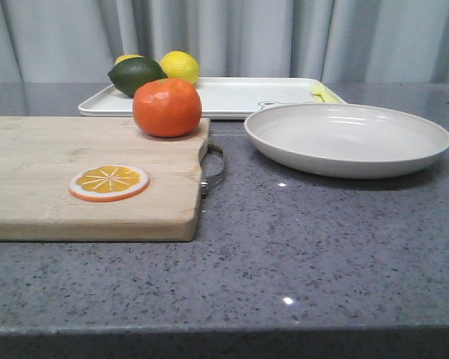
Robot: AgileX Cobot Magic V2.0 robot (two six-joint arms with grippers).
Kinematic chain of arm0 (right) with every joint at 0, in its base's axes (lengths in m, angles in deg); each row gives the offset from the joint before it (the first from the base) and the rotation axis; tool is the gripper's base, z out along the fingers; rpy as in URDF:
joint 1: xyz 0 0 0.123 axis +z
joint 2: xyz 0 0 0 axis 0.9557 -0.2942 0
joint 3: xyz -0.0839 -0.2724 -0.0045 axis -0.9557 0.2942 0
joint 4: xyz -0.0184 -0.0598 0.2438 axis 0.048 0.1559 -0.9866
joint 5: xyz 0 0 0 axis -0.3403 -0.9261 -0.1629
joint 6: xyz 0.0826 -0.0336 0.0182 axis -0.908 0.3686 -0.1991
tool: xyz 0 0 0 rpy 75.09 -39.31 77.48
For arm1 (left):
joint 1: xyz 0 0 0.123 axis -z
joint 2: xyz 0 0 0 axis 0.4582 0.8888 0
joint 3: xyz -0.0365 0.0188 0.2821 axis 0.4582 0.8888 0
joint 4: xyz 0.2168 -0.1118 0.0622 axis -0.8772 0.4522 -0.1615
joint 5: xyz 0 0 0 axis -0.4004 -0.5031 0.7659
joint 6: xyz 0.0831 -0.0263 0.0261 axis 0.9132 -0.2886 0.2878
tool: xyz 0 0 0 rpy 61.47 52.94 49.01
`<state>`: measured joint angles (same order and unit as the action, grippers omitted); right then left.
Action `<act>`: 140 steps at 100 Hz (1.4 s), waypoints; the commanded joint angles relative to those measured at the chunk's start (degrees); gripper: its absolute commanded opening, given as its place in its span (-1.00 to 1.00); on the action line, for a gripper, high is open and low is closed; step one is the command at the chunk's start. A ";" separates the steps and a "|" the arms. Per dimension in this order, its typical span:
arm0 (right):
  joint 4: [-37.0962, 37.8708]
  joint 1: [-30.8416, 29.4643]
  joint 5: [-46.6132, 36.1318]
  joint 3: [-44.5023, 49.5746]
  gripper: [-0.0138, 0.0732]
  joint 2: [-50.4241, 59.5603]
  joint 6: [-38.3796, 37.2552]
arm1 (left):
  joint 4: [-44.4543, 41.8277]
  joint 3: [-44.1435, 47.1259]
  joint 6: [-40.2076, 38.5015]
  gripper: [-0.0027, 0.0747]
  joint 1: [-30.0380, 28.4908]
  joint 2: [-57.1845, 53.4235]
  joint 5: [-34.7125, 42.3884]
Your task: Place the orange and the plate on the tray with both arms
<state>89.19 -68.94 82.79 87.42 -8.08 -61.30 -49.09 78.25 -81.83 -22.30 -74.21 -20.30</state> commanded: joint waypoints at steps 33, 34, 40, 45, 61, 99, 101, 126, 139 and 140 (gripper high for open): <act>0.54 0.07 -4.63 -1.37 -0.92 0.71 0.33 | 0.20 0.49 -0.51 -0.98 -0.02 -1.85 4.47; 0.54 0.07 -4.63 -1.37 -0.92 0.71 0.33 | 0.20 0.49 -0.51 -0.98 -0.02 -1.85 4.47; 0.54 0.07 -4.63 -1.37 -0.92 0.71 0.33 | 0.20 0.49 -0.51 -0.98 -0.02 -1.85 4.47; 0.54 0.07 -4.63 -1.37 -0.92 0.71 0.33 | 0.20 0.49 -0.51 -0.98 -0.02 -1.85 4.47; 0.54 0.07 -4.63 -1.37 -0.92 0.71 0.33 | 0.20 0.49 -0.51 -0.98 -0.02 -1.85 4.47; -0.57 0.07 -8.94 -2.62 -0.92 0.71 0.33 | 0.72 0.10 -0.51 -0.98 0.10 -1.85 5.82; -1.04 0.07 -7.66 -3.26 -0.92 0.71 0.33 | 1.10 -0.11 -0.51 -0.98 0.10 -1.85 5.82; -3.45 0.07 4.83 -14.45 -0.92 -3.88 0.33 | 5.51 -7.84 -0.51 -0.98 0.10 -0.72 2.25; -3.45 0.07 14.41 -22.64 -0.92 -10.52 0.33 | 5.83 -14.44 -0.51 -0.98 0.10 3.53 -2.32; -3.45 0.07 14.92 -23.08 -0.92 -11.35 0.33 | 5.83 -15.33 -0.51 -0.98 0.10 4.16 -2.81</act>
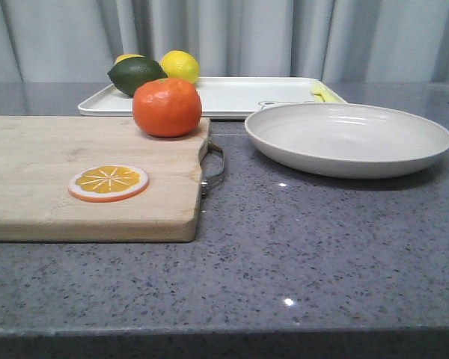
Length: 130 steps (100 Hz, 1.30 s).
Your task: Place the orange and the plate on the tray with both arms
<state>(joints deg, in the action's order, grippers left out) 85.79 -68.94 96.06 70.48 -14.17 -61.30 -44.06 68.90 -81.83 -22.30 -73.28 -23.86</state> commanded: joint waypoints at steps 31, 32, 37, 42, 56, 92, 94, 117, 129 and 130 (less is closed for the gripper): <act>-0.05 0.07 19.21 -24.60 -0.92 -21.67 0.33 | 4.29 -27.26 1.41 -0.98 0.10 19.78 -24.19; -0.05 0.07 19.54 -24.96 -0.92 -22.26 0.33 | 4.41 -27.70 1.41 -0.98 0.10 20.53 -25.08; -0.10 0.07 21.70 -27.20 -0.92 -24.14 0.33 | 4.70 -30.93 1.53 -0.98 0.10 23.05 -27.63; -0.15 0.07 23.15 -29.02 -0.92 -25.72 0.33 | 5.57 -33.34 1.53 -0.98 0.10 25.31 -29.43; -0.71 0.07 24.25 -31.49 -0.92 -27.91 0.33 | 8.31 -38.01 1.53 -0.98 0.10 30.01 -32.04; -2.52 0.07 26.32 -31.54 -0.90 -27.91 0.33 | 8.97 -39.20 1.53 -0.98 0.10 32.42 -32.50; -2.52 0.07 26.50 -31.54 -0.88 -27.91 0.33 | 8.97 -39.20 1.53 -0.97 0.10 32.42 -32.50; -2.52 0.07 26.76 -31.54 0.13 -27.91 0.33 | 8.97 -39.20 1.90 -0.08 0.10 32.42 -32.85; -2.52 0.07 26.70 -31.54 0.60 -27.91 0.33 | 8.97 -39.20 1.90 0.41 0.10 32.42 -32.94; -2.52 0.07 26.70 -31.54 0.62 -27.91 0.33 | 8.97 -39.20 1.90 0.42 0.10 32.42 -32.94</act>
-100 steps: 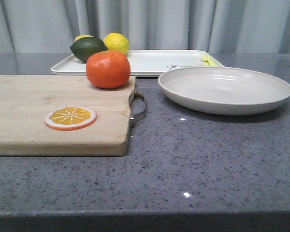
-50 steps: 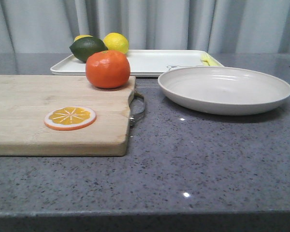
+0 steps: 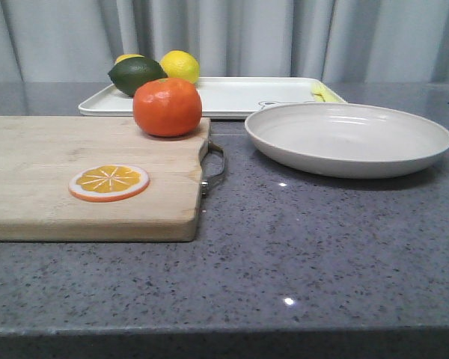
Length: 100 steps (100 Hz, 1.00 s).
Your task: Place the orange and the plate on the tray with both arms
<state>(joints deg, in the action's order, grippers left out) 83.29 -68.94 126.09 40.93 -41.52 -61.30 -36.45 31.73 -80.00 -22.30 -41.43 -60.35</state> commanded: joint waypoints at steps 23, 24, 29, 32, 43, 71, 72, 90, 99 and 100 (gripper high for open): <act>-0.08 0.07 -3.43 -1.99 0.62 -0.56 0.33 | 5.63 -2.03 0.20 0.36 0.10 0.58 4.87; -0.08 0.07 -3.43 -1.99 0.62 -0.56 0.33 | 5.90 -2.03 0.51 0.36 0.10 0.58 5.03; -0.08 0.07 -3.48 -1.99 0.62 -0.56 0.33 | 8.60 -2.03 4.57 0.36 0.10 0.72 6.04; -0.08 0.07 -3.53 -1.99 0.62 -0.56 0.33 | 11.04 -2.03 7.92 0.36 0.10 1.08 6.47; -0.08 0.07 -3.73 -1.99 0.62 -0.56 0.33 | 19.37 -2.27 16.68 0.36 0.10 4.16 7.08; -0.08 0.07 -3.91 -1.99 0.62 -0.56 0.33 | 29.59 -5.52 31.70 0.37 0.18 18.77 7.31; -0.08 0.07 -3.91 -1.99 0.62 -0.56 0.33 | 29.80 -5.72 32.40 0.37 0.32 19.15 7.42; -0.08 0.07 -3.91 -1.99 0.62 -0.56 0.33 | 30.27 -11.96 36.84 0.37 4.15 28.76 8.81; -0.08 0.07 -3.91 -1.99 0.62 -0.56 0.33 | 30.27 -15.12 37.09 0.38 7.24 33.29 10.08; -0.08 0.07 -3.91 -1.99 0.62 -0.56 0.33 | 30.27 -15.35 37.09 0.38 7.74 33.63 10.33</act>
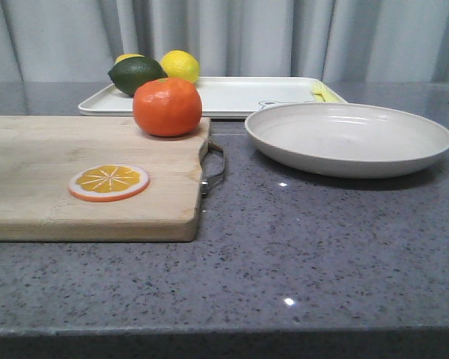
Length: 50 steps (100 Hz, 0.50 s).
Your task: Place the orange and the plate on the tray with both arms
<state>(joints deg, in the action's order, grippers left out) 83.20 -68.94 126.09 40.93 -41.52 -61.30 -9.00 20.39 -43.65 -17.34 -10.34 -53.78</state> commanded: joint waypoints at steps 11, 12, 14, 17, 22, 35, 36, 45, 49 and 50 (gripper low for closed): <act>0.01 0.07 -3.91 -1.99 0.62 -0.56 0.33 | 2.92 -7.27 0.74 0.38 6.53 7.74 6.11; 0.01 0.07 -3.91 -1.99 0.62 -0.56 0.33 | 2.92 -7.43 0.74 0.38 7.00 8.05 6.38; 0.01 0.07 -3.91 -1.99 0.62 -0.56 0.33 | 2.92 -7.94 0.64 0.38 7.65 8.96 6.98; 0.01 0.07 -3.91 -1.99 0.62 -0.56 0.33 | 2.96 -8.68 0.54 0.38 8.50 10.44 7.65; 0.01 0.07 -3.91 -1.99 0.62 -0.56 0.33 | 2.96 -9.68 0.53 0.38 9.85 12.38 8.73; 0.01 0.07 -3.91 -1.99 0.62 -0.56 0.33 | 3.05 -12.00 0.18 0.38 12.58 16.98 10.96; 0.01 0.07 -3.91 -1.99 0.62 -0.56 0.33 | 3.05 -12.20 0.04 0.38 12.68 17.45 11.11; 0.01 0.07 -3.91 -1.99 0.62 -0.56 0.33 | 3.05 -13.23 -0.92 0.38 13.52 20.00 12.90; 0.01 0.07 -3.91 -1.99 0.62 -0.56 0.33 | 3.05 -13.21 -1.06 0.38 13.84 20.71 14.04; 0.01 0.07 -3.91 -1.99 0.62 -0.56 0.33 | 3.05 -13.21 -1.06 0.38 13.84 20.94 14.23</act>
<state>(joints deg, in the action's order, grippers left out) 83.20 -68.94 126.09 40.93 -41.52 -61.30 -8.09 9.57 -43.73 -4.45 10.96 -43.99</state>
